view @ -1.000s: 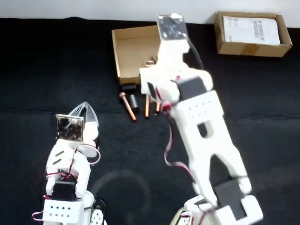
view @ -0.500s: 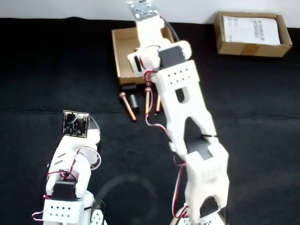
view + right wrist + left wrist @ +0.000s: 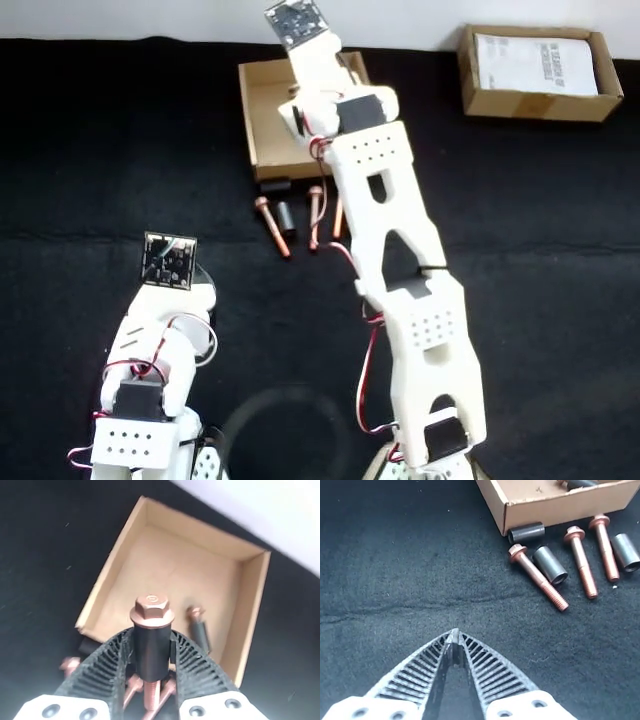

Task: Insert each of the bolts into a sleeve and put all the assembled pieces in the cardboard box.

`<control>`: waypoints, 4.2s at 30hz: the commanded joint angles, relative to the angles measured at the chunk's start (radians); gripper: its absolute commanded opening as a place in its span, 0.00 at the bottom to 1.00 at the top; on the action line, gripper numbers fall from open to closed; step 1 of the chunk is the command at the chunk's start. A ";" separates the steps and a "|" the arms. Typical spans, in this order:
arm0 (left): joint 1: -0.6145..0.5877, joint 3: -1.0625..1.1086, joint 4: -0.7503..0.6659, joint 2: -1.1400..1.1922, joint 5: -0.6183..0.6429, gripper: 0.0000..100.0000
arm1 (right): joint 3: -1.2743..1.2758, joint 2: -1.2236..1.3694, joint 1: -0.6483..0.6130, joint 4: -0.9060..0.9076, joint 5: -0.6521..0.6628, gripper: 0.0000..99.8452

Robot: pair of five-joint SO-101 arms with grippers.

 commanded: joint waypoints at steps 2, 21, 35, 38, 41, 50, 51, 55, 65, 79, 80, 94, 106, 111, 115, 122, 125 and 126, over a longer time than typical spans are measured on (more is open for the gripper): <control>-0.013 0.024 -0.003 0.002 0.000 0.01 | -0.054 0.027 0.028 -0.102 0.057 0.01; -0.013 0.024 -0.003 -0.002 0.000 0.01 | -0.062 0.288 0.025 -0.390 0.247 0.10; -0.015 0.024 -0.003 -0.002 -0.003 0.01 | -0.429 0.292 0.022 -0.002 0.253 0.15; -0.030 0.024 -0.003 -0.002 -0.002 0.01 | -0.582 0.292 0.016 0.151 0.247 0.15; -0.030 0.024 -0.003 -0.002 -0.002 0.01 | -0.682 0.282 0.001 0.277 0.242 0.15; -0.030 0.024 -0.003 -0.002 -0.002 0.01 | -0.641 0.142 -0.001 0.498 0.041 0.15; -0.030 0.024 -0.003 -0.002 -0.002 0.01 | -0.642 0.136 -0.001 0.522 0.029 0.15; -0.030 0.024 -0.003 -0.001 -0.002 0.01 | -0.636 0.111 0.030 0.545 -0.054 0.15; -0.031 0.024 -0.003 -0.001 -0.002 0.01 | -0.110 -0.111 0.056 0.544 -0.132 0.15; -0.094 0.024 -0.049 0.001 0.025 0.01 | 0.331 -0.206 0.108 0.453 -0.132 0.15; -0.110 0.024 -0.069 0.008 0.071 0.01 | 0.351 -0.206 0.113 0.437 -0.132 0.15; -0.099 0.022 -0.110 0.010 0.152 0.01 | 0.664 -0.208 0.117 0.124 -0.127 0.15; -0.090 0.024 -0.103 0.010 0.152 0.01 | 0.699 -0.206 0.113 -0.013 -0.130 0.15; -0.093 0.024 -0.101 0.010 0.152 0.01 | 0.699 -0.186 0.111 -0.015 -0.132 0.15; -0.093 0.024 -0.086 0.010 0.152 0.01 | 0.690 -0.116 0.111 -0.016 -0.133 0.15; -0.093 0.024 -0.081 0.010 0.152 0.01 | 0.688 -0.068 0.101 -0.045 -0.167 0.15; -0.093 0.024 -0.081 0.010 0.152 0.01 | 0.688 -0.068 0.085 -0.045 -0.167 0.15; -0.093 0.024 -0.081 0.010 0.152 0.01 | 0.688 -0.067 0.084 -0.045 -0.169 0.15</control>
